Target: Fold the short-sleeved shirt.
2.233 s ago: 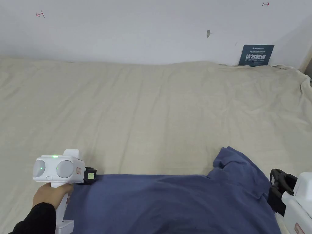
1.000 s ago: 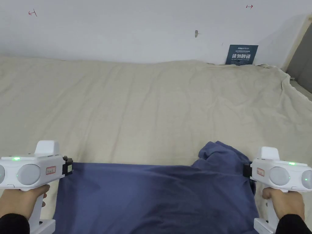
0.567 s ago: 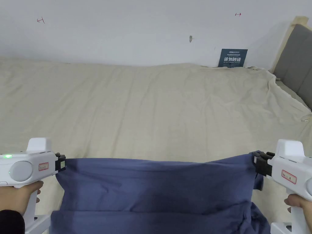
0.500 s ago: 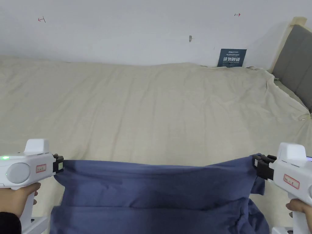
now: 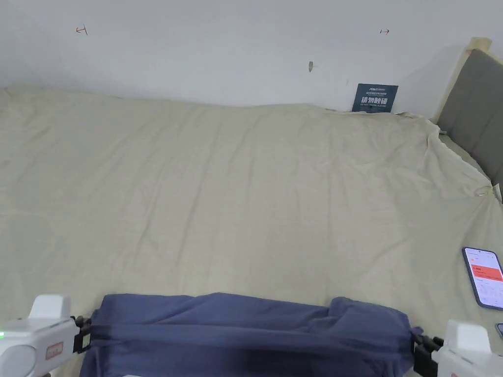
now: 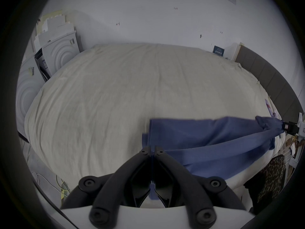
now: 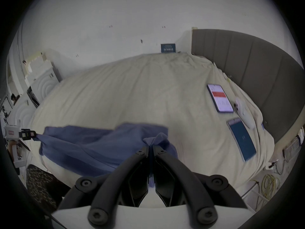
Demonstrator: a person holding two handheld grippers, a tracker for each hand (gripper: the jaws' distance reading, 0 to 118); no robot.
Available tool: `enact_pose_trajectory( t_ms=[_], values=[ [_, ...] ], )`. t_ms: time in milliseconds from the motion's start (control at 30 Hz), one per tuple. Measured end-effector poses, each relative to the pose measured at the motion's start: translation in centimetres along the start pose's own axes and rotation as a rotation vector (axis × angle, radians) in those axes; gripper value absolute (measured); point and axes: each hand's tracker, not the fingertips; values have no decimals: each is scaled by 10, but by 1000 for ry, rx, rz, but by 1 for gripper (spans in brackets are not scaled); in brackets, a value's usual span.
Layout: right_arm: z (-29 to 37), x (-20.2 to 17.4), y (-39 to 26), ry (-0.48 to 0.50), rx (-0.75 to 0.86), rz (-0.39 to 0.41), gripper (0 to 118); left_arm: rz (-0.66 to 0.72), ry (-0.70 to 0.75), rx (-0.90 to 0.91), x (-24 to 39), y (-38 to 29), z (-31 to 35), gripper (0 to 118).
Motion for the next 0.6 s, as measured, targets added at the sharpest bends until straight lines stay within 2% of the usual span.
enact_pose_trajectory(
  t_ms=[133, 267, 367, 433, 467, 533, 567, 600],
  values=[
    [-24, 0, -25, -45, -68, 10, 3, -29, 33, -49, 2, -26, -14, 0],
    [-40, 0, -36, -80, -96, 28, 3, -48, 52, -65, 25, -31, -1, 0],
    [-43, 4, -40, -81, -99, 7, 3, -53, 67, -61, 20, -37, -11, 1],
    [-40, 5, -37, -81, -89, 3, 7, -50, 64, -62, 27, -34, -3, 15],
    [-36, 5, -35, -78, -86, 0, 21, -32, 40, -67, 26, -32, 0, 36],
    [-19, -4, -28, -84, -61, 6, 34, 41, 32, -48, 24, -26, 8, 51],
    [-12, -7, -22, -93, -23, 25, 48, 71, 45, -14, 23, -25, 13, 67],
    [-5, -9, -15, -93, 14, 39, 67, 89, 45, 32, 24, -21, 20, 84]
  ],
)
